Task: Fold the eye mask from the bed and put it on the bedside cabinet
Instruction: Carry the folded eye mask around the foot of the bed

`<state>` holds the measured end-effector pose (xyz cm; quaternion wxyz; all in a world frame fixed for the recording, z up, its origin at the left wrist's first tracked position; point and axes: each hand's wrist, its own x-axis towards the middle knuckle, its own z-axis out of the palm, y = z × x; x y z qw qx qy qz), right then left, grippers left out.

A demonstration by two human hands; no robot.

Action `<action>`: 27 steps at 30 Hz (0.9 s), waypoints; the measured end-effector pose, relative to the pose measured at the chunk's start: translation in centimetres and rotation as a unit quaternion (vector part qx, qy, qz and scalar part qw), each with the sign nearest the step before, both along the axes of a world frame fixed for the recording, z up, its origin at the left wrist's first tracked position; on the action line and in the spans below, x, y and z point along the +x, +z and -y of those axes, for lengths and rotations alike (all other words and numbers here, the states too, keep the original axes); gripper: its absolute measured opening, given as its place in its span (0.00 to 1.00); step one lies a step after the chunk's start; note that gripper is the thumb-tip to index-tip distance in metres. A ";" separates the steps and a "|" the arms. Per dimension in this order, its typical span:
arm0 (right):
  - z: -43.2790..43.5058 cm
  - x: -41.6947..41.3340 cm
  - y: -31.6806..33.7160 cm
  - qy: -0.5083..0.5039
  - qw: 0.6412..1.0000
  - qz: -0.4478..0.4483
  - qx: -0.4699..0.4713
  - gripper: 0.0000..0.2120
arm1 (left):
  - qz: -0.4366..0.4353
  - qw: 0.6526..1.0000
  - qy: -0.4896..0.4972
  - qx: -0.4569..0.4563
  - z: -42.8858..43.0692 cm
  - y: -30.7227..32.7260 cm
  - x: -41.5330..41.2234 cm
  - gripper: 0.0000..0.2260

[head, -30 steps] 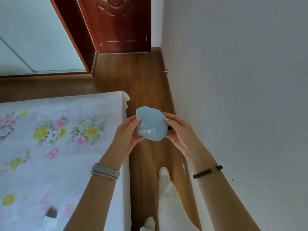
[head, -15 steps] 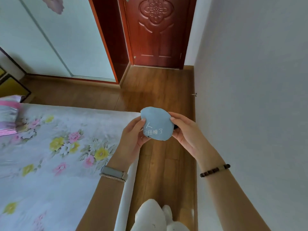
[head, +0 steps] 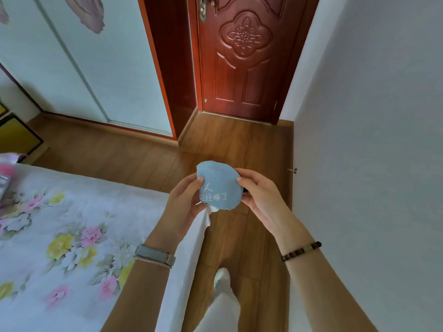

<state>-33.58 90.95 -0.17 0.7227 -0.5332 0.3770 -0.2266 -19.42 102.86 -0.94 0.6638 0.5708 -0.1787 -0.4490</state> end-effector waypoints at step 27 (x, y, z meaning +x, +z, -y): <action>32.4 26.2 -1.9 0.105 0.992 -0.031 0.057 0.12 | -0.057 0.992 0.104 0.045 29.3 -2.4 23.7 0.18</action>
